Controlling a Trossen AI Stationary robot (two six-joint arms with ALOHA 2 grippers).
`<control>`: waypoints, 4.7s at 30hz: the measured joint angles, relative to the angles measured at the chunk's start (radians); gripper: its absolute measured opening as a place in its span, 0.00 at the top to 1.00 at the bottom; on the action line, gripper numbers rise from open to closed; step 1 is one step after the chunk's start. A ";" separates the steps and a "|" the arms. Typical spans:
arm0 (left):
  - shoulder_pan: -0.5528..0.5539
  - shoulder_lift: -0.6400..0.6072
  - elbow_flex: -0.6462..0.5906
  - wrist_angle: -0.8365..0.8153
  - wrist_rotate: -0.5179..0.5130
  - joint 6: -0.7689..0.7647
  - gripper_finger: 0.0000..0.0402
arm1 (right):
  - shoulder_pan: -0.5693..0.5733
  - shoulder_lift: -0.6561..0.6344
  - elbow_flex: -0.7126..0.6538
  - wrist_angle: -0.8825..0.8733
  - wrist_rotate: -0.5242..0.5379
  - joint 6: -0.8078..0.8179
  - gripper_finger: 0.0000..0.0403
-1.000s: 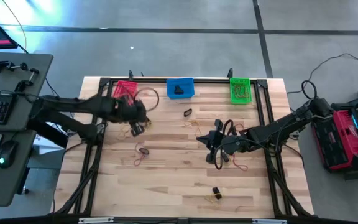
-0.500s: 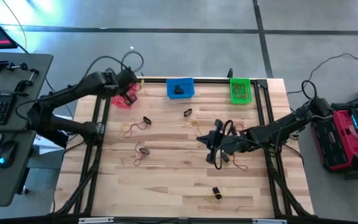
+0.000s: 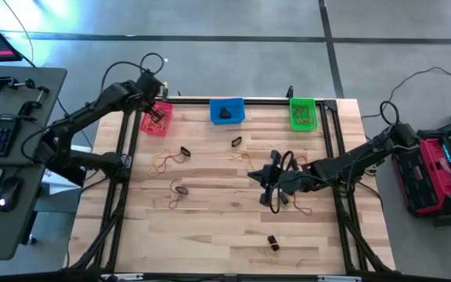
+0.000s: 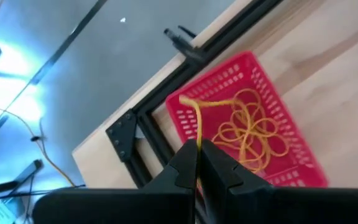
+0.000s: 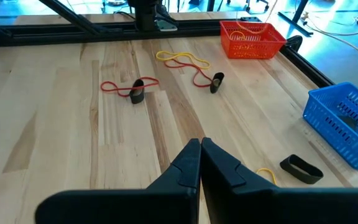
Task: Sort rubber bands into baskets
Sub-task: Put the yellow rubber band into the left red bin, then put the black rubber band into the blue bin
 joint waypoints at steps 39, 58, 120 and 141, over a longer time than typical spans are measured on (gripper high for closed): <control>-0.162 -0.087 -0.003 0.108 0.106 -0.032 0.91 | 0.000 0.000 0.000 0.000 0.000 0.003 1.00; -0.483 -0.230 -0.002 0.324 0.100 -0.018 1.00 | 0.000 0.000 0.000 0.000 0.000 0.003 1.00; -0.901 -0.110 -0.003 0.387 0.106 0.045 1.00 | 0.000 0.000 0.000 0.000 -0.005 0.011 1.00; -1.076 0.196 -0.002 0.625 0.162 0.140 1.00 | 0.000 0.000 0.000 0.007 -0.135 0.036 1.00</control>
